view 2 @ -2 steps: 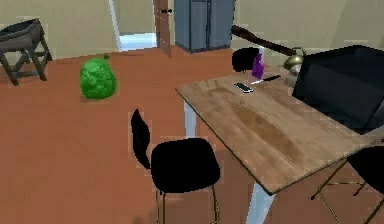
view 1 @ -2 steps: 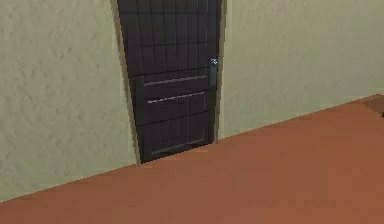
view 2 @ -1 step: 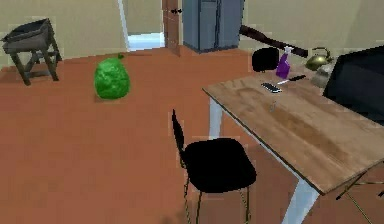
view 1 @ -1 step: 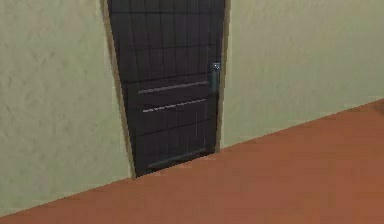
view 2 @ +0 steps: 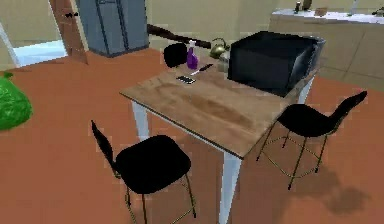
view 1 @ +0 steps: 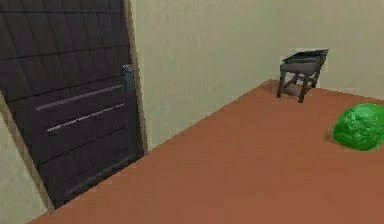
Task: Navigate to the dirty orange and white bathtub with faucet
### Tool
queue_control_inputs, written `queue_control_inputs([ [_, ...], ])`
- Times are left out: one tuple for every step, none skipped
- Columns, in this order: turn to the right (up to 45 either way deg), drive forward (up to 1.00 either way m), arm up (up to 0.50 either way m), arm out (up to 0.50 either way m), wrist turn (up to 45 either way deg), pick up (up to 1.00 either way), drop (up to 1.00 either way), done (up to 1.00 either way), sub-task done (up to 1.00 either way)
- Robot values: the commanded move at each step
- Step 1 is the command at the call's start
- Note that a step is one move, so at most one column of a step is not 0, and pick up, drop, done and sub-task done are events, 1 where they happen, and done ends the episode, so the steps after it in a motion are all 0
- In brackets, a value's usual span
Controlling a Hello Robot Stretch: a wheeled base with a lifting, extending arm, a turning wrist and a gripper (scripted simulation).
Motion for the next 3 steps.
queue_control_inputs([
  [0.0,0.50,0.00,0.00,0.0,0.00,0.00,0.00,0.00],
  [39.0,0.00,0.00,0.00,0.0,0.00,0.00,0.00,0.00],
  [0.0,0.65,0.00,0.00,0.0,0.00,0.00,0.00,0.00],
])
